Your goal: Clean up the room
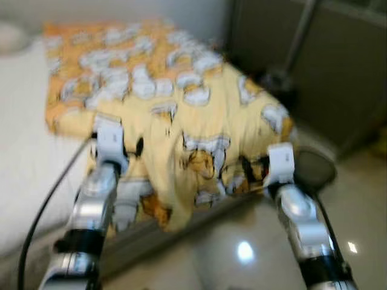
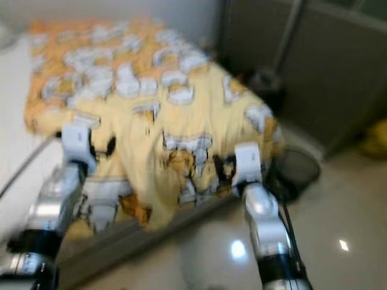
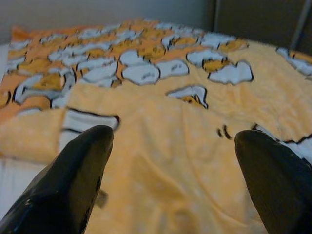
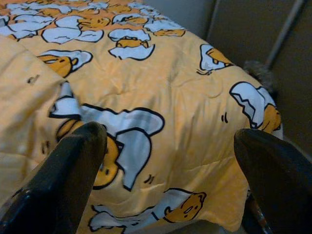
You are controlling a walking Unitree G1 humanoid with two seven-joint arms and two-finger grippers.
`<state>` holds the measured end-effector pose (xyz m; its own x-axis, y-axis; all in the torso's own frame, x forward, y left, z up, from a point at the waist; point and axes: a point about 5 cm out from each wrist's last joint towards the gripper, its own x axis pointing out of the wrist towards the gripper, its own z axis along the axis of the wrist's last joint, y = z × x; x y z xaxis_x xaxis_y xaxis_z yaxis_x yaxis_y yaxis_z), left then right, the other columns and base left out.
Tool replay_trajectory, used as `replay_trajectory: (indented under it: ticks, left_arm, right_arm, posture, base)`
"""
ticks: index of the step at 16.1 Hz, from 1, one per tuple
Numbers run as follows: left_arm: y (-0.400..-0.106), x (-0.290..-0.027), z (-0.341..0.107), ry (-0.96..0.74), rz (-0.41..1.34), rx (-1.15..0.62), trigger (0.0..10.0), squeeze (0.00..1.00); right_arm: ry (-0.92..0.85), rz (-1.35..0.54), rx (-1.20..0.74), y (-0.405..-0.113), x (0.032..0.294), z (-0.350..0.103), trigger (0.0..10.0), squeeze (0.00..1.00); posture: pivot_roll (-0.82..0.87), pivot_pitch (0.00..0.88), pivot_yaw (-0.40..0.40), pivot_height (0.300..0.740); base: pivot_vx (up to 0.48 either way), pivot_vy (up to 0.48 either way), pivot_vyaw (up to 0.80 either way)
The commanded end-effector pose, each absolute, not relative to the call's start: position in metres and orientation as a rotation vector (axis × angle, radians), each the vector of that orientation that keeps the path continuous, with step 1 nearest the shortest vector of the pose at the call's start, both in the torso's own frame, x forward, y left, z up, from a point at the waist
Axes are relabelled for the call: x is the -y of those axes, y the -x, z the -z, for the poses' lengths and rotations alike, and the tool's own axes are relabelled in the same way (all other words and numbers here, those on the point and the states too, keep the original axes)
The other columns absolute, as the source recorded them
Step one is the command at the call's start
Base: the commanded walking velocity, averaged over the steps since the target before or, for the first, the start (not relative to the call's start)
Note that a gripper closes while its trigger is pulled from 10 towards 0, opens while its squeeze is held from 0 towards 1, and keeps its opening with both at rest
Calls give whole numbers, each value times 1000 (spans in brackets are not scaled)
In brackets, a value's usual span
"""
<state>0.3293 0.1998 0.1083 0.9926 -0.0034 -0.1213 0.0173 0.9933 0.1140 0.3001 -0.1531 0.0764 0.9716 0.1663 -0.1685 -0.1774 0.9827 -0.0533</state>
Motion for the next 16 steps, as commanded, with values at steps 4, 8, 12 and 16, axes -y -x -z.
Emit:
replay_trajectory:
  ticks: [4, 8, 12, 16]
  left_arm:
    - [-328, -211, -109, -121, -11, -128, 10000, 0]
    - [-328, -211, -110, -131, 2, -125, 10000, 0]
    - [-326, -207, -105, -67, 5, -136, 10000, 0]
    - [-301, -206, -91, -31, 116, -181, 10000, 0]
  right_arm:
    - [60, -195, -143, -304, 144, -81, 10000, 0]
    - [43, -203, -135, -306, 143, -83, 10000, 0]
    - [-44, -175, -79, -304, 144, -89, 10000, 0]
    - [-33, -175, -74, -302, 144, -88, 10000, 0]
  posture:
    - [-116, 0, 19, 740]
    - [-114, 0, 22, 740]
    - [-110, 0, 21, 740]
    - [-103, 0, 21, 740]
  base:
    - [0, 480, -766]
    - [0, 480, -753]
    - [0, 480, -722]
    - [0, 0, 0]
